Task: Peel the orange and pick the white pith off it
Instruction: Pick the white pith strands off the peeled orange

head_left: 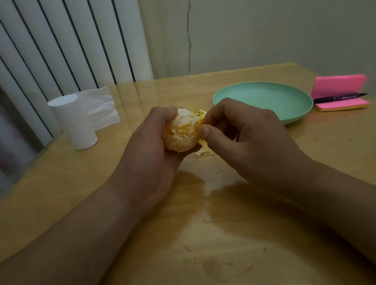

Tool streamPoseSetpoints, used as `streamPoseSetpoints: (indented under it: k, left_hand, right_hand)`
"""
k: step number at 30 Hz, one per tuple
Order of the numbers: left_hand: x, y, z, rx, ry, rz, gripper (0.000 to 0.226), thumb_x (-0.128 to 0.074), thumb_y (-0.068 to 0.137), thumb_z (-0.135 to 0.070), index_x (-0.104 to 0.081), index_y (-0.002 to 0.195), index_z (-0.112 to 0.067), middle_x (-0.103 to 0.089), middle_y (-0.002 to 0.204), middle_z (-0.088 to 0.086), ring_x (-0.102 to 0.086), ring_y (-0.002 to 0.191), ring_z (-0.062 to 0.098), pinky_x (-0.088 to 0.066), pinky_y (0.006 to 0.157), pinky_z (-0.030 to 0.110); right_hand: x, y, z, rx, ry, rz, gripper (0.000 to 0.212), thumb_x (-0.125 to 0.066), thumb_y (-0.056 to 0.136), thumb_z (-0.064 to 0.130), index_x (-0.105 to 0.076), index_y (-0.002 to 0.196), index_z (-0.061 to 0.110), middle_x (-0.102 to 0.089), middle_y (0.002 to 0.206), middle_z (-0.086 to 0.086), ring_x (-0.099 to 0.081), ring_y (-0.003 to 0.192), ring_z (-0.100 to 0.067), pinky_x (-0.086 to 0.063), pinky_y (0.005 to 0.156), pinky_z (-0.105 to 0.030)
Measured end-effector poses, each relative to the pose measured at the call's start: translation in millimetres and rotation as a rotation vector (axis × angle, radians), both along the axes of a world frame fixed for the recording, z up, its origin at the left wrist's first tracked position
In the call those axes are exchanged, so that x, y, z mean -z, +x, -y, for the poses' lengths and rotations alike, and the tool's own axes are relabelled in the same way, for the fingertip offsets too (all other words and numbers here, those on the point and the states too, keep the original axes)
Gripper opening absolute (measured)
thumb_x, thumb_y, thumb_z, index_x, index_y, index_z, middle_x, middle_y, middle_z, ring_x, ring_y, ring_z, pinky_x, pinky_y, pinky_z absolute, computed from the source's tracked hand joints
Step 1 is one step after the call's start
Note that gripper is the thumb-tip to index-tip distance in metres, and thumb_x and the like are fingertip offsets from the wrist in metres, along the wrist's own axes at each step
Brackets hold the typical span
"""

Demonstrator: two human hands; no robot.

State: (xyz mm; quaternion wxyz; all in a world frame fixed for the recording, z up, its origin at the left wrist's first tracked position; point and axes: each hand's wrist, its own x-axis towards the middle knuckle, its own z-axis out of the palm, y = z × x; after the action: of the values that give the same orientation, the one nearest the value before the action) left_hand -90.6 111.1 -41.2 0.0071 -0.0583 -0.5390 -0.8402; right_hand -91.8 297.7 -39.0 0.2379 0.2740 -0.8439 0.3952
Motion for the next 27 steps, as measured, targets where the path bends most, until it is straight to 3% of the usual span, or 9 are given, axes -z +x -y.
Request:
streamPoseSetpoints:
  k: [5,11,18,22,27]
  left_hand:
    - [-1,2,-5,-0.099,-0.112,-0.016,0.033,-0.062,0.099,-0.029,-0.067,0.123,-0.007,-0.069,0.125,0.018,-0.070,0.121,0.036,-0.061,0.098,0.048]
    - [-7,10,-9,-0.152,-0.282,-0.058,0.027,-0.054,0.107,-0.024,-0.065,0.129,-0.012,-0.068,0.118,0.010,-0.072,0.100,0.017,-0.062,0.087,0.034]
    - [-5,8,-9,-0.140,-0.200,-0.047,0.029,-0.059,0.106,-0.023,-0.064,0.130,-0.008,-0.070,0.113,0.011,-0.072,0.099,0.020,-0.060,0.090,0.039]
    - [-1,6,-9,-0.067,-0.217,-0.072,0.051,-0.075,0.089,-0.037,-0.062,0.133,-0.013,-0.070,0.120,0.014,-0.071,0.107,0.024,-0.060,0.100,0.046]
    - [0,3,-8,-0.025,-0.128,-0.053,0.055,-0.074,0.087,-0.029,-0.060,0.135,-0.008,-0.069,0.124,0.019,-0.071,0.115,0.032,-0.056,0.107,0.055]
  right_hand:
    - [2,-3,-1,0.038,0.048,-0.028,0.011,-0.071,0.097,0.035,-0.071,0.103,0.026,-0.067,0.078,0.017,-0.064,0.073,-0.008,-0.057,0.067,-0.042]
    - [2,-3,0,0.071,0.094,-0.064,0.008,-0.071,0.097,0.031,-0.071,0.101,0.024,-0.063,0.075,0.020,-0.059,0.067,-0.006,-0.055,0.066,-0.041]
    - [2,-3,3,0.075,0.068,-0.060,0.006,-0.070,0.099,0.028,-0.070,0.097,0.022,-0.066,0.074,0.012,-0.061,0.067,-0.009,-0.054,0.063,-0.039]
    - [1,-1,3,0.071,-0.007,-0.023,0.009,-0.072,0.097,0.029,-0.068,0.091,0.024,-0.061,0.070,0.014,-0.058,0.066,-0.007,-0.046,0.056,-0.020]
    - [2,-1,3,0.013,-0.121,0.064,0.008,-0.073,0.095,0.022,-0.069,0.088,0.022,-0.062,0.068,0.008,-0.056,0.062,-0.009,-0.048,0.056,-0.023]
